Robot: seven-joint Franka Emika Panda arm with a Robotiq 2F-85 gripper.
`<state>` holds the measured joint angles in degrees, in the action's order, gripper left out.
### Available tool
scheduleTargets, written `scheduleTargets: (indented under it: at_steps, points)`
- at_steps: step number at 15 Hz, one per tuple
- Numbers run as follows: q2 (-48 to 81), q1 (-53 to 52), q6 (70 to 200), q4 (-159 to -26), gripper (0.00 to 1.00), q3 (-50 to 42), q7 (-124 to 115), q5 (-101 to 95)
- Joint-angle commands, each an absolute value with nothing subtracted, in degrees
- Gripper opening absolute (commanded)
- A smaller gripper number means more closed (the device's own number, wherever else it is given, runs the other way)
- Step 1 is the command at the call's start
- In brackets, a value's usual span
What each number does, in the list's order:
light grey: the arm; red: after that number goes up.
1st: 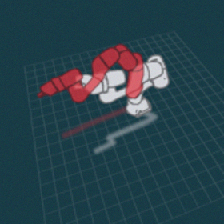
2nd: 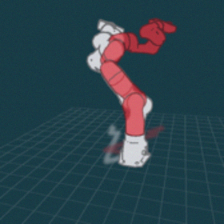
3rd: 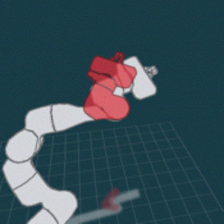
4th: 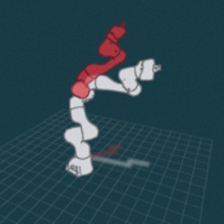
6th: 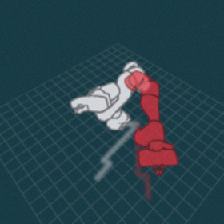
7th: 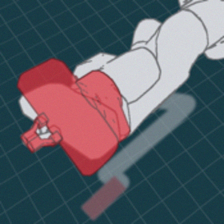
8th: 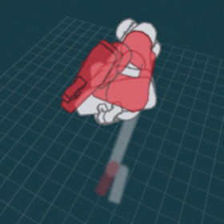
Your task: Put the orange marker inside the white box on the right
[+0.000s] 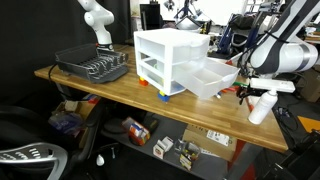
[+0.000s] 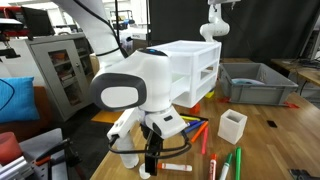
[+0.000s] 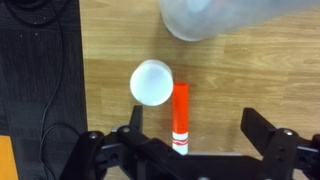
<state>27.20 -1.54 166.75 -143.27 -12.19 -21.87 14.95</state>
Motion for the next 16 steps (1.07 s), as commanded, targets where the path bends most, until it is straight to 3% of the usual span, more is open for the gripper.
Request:
scheduleTargets:
  at_steps: [1,3,12,15,16]
  points:
    - [26.1,-3.0,168.1,-144.8,0.93,-13.8,-23.8,13.6]
    - [26.1,-3.3,168.2,-144.8,0.74,-14.0,-24.2,13.8]
    - [26.3,-3.2,167.9,-144.5,0.10,-13.5,-25.2,14.3]
    - [26.3,-3.1,167.7,-144.4,0.03,-13.5,-25.5,14.3]
    - [26.4,-3.3,167.6,-144.4,0.06,-13.7,-25.7,14.2]
